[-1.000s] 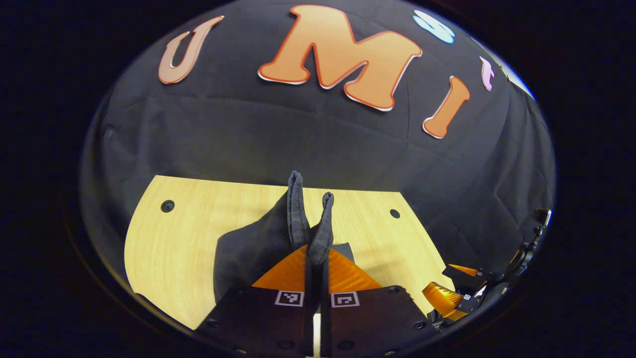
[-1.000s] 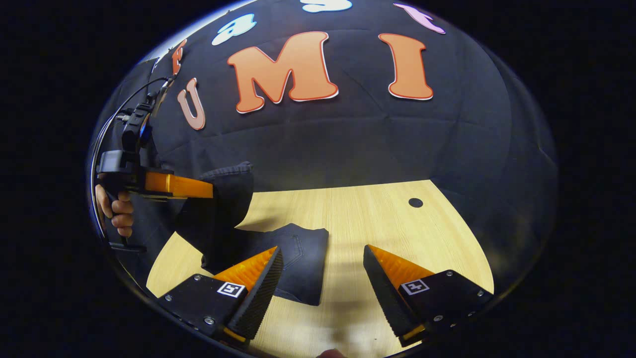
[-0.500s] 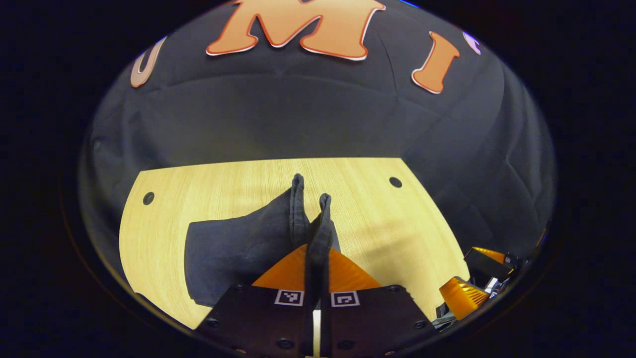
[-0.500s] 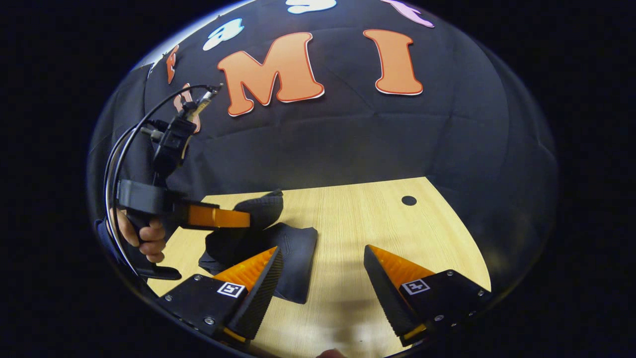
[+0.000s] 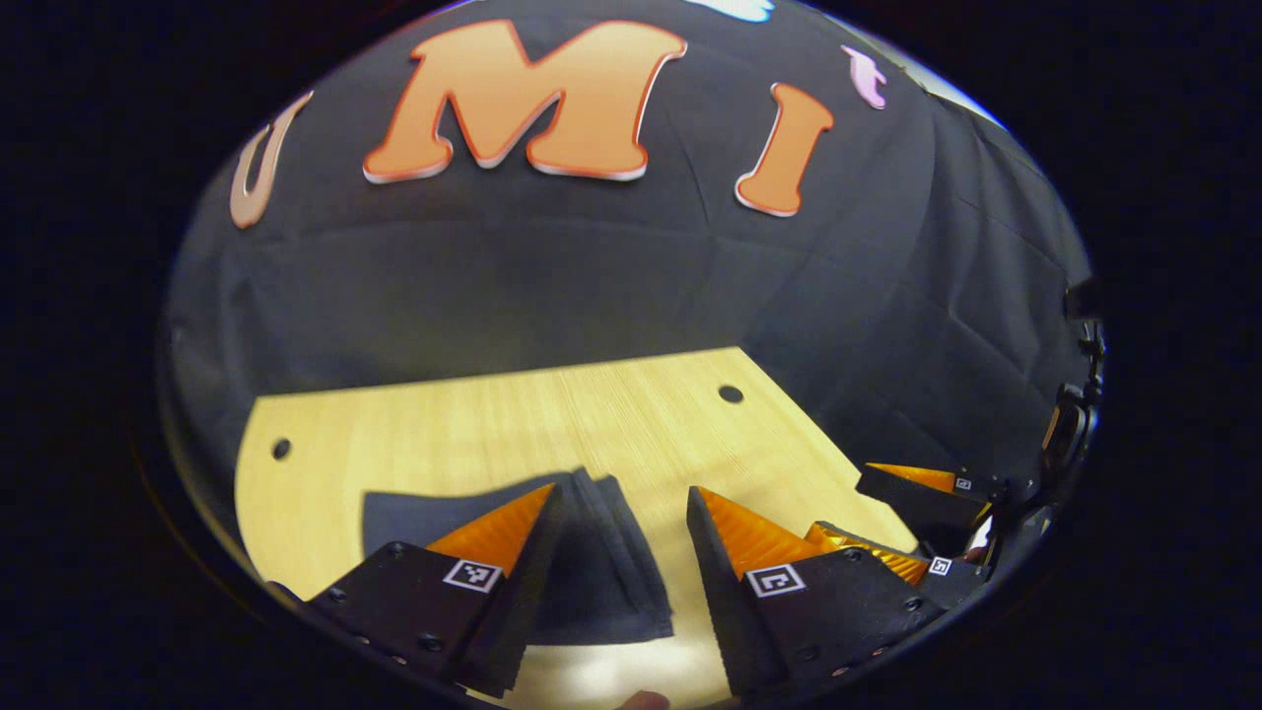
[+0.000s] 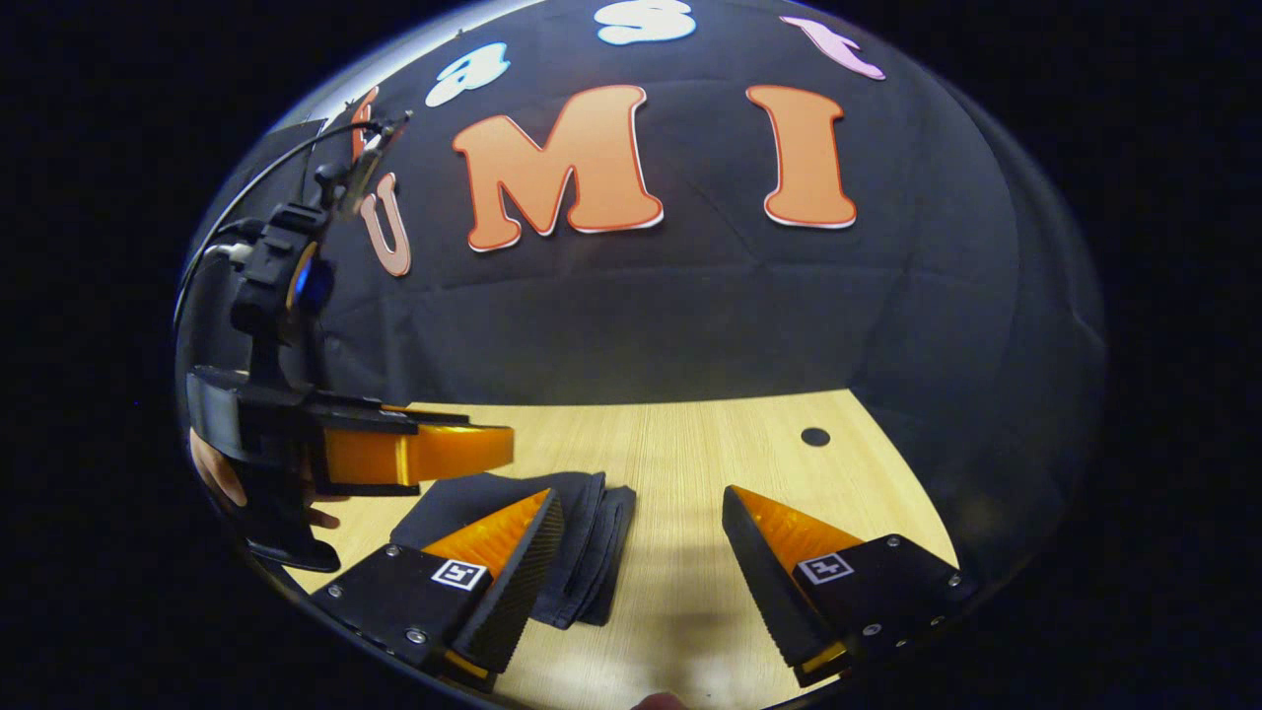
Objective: Grasp the waist and the cuffs of the jeans and fold them to make the two legs overlap; first hold the waist and fold one-third of the jeans toward the cuffs, then hold the cuffs and fold the remaining one-third in the same direction to finish folding.
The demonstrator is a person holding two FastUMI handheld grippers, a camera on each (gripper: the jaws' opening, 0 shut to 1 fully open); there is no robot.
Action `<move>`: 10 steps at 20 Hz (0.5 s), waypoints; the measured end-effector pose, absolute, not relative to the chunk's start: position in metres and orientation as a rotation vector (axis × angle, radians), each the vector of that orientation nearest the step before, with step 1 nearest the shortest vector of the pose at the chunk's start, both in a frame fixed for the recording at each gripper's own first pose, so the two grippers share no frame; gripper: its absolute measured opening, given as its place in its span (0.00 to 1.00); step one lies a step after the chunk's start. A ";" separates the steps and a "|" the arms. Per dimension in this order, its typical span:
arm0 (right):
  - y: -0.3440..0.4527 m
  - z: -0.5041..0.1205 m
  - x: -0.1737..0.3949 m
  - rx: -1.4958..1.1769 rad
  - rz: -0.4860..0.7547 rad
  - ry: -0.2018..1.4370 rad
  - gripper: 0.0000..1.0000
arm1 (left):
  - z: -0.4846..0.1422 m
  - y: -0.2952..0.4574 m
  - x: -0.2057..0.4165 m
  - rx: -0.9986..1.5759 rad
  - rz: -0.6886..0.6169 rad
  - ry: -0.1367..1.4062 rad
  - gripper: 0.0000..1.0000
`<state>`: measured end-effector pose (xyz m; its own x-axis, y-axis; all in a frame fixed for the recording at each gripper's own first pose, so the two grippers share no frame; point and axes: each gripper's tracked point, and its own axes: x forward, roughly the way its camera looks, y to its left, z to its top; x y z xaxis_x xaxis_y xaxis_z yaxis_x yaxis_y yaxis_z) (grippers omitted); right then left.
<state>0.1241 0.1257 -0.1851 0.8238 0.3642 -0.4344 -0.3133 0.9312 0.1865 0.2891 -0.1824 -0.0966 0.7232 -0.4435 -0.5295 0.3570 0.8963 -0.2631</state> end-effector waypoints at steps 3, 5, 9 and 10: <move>0.139 -0.153 0.130 0.078 0.359 0.378 0.99 | -0.061 -0.148 0.287 -0.129 -0.382 0.495 0.81; 0.151 -0.139 0.132 0.065 0.374 0.320 0.98 | -0.046 -0.125 0.279 -0.132 -0.337 0.425 0.88; 0.172 -0.111 0.127 0.059 0.394 0.198 0.98 | -0.009 -0.088 0.258 -0.154 -0.293 0.249 0.89; 0.180 -0.104 0.126 0.059 0.415 0.166 0.98 | 0.001 -0.082 0.251 -0.166 -0.304 0.191 0.89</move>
